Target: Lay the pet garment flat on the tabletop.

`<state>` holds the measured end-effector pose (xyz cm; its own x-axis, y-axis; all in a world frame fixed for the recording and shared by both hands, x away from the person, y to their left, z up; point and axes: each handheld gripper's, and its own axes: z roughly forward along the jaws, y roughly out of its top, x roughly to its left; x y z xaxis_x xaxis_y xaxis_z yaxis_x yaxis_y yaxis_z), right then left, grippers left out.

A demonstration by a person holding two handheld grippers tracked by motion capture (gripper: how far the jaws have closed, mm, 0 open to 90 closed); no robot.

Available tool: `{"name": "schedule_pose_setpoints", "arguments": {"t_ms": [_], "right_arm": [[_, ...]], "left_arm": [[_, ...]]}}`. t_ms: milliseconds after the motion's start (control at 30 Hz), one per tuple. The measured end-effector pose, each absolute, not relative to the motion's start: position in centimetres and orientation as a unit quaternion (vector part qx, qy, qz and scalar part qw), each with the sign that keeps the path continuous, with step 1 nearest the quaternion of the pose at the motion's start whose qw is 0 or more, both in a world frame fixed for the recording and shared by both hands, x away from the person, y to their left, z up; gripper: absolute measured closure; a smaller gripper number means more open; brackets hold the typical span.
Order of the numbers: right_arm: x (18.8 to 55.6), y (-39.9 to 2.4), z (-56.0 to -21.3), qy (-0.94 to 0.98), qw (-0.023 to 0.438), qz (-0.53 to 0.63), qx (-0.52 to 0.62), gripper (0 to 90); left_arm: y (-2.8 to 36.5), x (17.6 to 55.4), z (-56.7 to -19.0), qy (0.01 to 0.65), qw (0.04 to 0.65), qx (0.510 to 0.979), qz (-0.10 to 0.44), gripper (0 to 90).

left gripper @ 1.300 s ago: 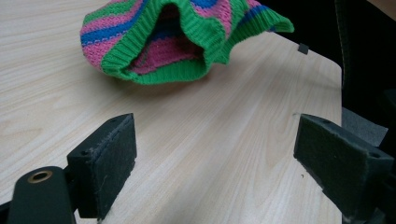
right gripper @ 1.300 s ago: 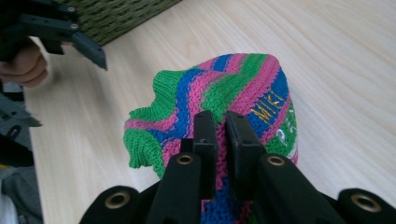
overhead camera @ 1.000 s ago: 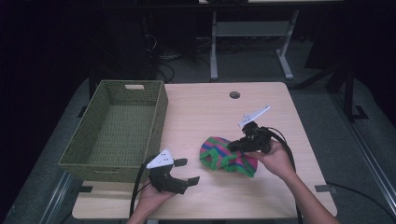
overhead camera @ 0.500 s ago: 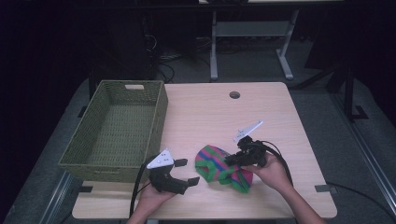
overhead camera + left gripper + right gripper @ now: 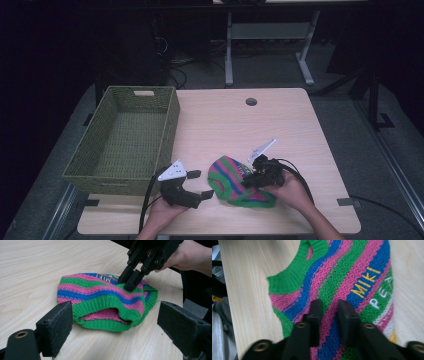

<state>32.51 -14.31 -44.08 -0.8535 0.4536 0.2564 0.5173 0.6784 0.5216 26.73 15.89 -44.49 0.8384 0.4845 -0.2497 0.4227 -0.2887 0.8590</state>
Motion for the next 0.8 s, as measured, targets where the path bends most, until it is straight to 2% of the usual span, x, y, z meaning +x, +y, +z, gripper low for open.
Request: {"name": "schedule_pose_setpoints", "arguments": {"t_ms": [67,133,267,800], "right_arm": [[32.5,-14.4,-44.0,-0.914,0.054,-0.302,-0.267,59.7],[32.4,-14.4,-43.7,-0.913,0.061,-0.311,-0.256,54.4],[31.8,-14.2,-42.9,-0.916,0.049,-0.324,-0.234,49.1],[30.3,-13.8,-42.1,-0.918,0.050,-0.344,-0.190,40.3]], "left_arm": [[15.9,26.7,-44.5,0.283,0.526,0.802,0.029,12.8],[15.8,26.7,-44.5,0.282,0.524,0.803,0.029,12.8],[15.7,26.7,-44.6,0.281,0.523,0.804,0.030,12.8],[15.7,26.6,-44.6,0.288,0.527,0.799,0.030,12.8]]}}
